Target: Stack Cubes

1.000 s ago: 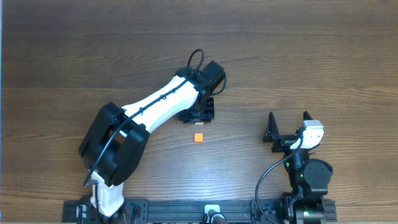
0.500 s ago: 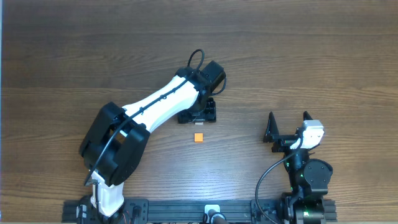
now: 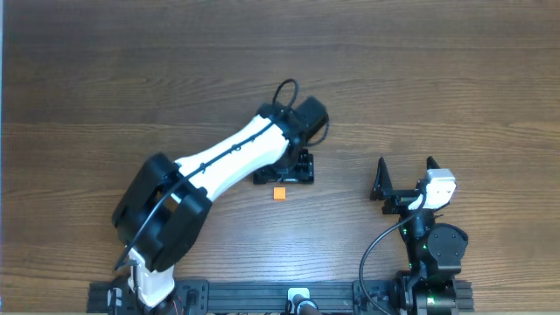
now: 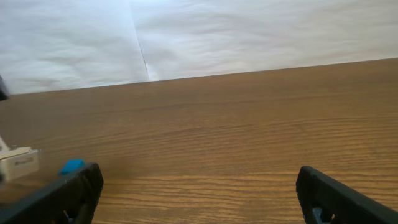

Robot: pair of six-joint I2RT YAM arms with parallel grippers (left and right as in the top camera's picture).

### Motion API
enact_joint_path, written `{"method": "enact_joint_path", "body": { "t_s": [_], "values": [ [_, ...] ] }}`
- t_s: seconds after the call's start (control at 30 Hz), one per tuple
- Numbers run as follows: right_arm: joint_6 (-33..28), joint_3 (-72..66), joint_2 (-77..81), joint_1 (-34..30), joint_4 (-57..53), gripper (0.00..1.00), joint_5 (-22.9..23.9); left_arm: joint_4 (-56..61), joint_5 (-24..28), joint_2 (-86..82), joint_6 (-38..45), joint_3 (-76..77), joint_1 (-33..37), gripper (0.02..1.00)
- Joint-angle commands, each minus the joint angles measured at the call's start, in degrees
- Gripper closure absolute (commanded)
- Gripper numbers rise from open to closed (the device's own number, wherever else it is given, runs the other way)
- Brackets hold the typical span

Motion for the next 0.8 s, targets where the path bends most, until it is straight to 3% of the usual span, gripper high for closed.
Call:
{"method": "enact_joint_path", "body": {
  "t_s": [0.03,0.8],
  "values": [
    [0.26,-0.26,-0.04,-0.04,-0.20,0.012,-0.66,-1.49,-0.52,-3.76,-4.48,0.33,-1.77,0.202],
    [0.26,-0.26,-0.02,-0.04,-0.20,0.009,-0.66,8.24,0.20,-7.17,-9.29,-12.24,-3.15,0.246]
  ]
}}
